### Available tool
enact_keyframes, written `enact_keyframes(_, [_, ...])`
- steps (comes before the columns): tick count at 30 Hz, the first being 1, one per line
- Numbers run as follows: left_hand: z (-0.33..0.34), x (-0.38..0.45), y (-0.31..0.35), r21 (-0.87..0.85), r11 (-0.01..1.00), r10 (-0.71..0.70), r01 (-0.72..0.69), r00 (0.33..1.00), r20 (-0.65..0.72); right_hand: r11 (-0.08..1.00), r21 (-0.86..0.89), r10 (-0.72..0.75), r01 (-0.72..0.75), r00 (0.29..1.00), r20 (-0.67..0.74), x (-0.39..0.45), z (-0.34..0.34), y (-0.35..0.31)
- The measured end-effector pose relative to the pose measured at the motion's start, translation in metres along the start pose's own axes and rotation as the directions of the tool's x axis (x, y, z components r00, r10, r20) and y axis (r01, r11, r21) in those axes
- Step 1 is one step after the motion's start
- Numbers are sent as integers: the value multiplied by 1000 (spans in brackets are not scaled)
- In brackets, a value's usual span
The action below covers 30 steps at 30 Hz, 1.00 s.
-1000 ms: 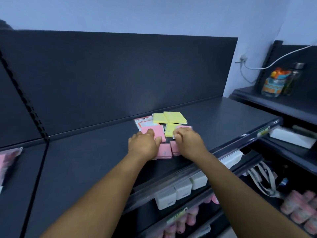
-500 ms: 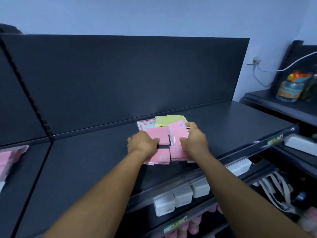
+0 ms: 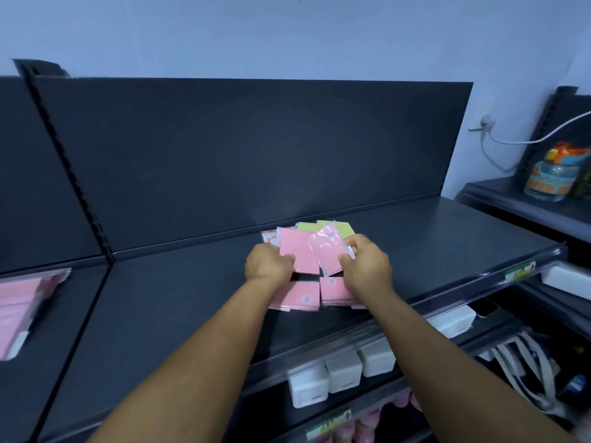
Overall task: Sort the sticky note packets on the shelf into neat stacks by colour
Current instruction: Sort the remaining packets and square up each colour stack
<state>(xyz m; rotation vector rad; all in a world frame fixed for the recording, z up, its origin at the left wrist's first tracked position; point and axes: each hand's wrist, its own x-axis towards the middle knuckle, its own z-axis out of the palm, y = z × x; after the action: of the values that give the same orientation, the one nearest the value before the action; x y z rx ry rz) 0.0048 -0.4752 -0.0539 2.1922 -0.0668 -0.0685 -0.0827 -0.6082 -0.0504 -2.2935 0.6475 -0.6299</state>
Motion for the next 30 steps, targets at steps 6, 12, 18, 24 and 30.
enact_keyframes(6, [-44, -8, -23, -303, 952, 11, -50, 992, -129, 976, 175, -121, 126, 992, -43, -11, 10, -32])
enact_keyframes(12, [-108, -20, -64, -292, 955, -5, -55, 980, -200, 940, 248, -245, 233, 969, 20, -32, 46, -79])
enact_keyframes(18, [-188, -38, -128, -261, 965, -44, -33, 958, -284, 926, 263, -318, 272, 936, 152, -70, 95, -142])
enact_keyframes(24, [-266, -61, -190, -196, 979, -124, 55, 925, -360, 911, 286, -377, 298, 883, 280, -125, 151, -211])
enact_keyframes(30, [-318, -71, -238, -127, 983, -173, 133, 902, -395, 894, 276, -439, 354, 816, 376, -169, 197, -257])
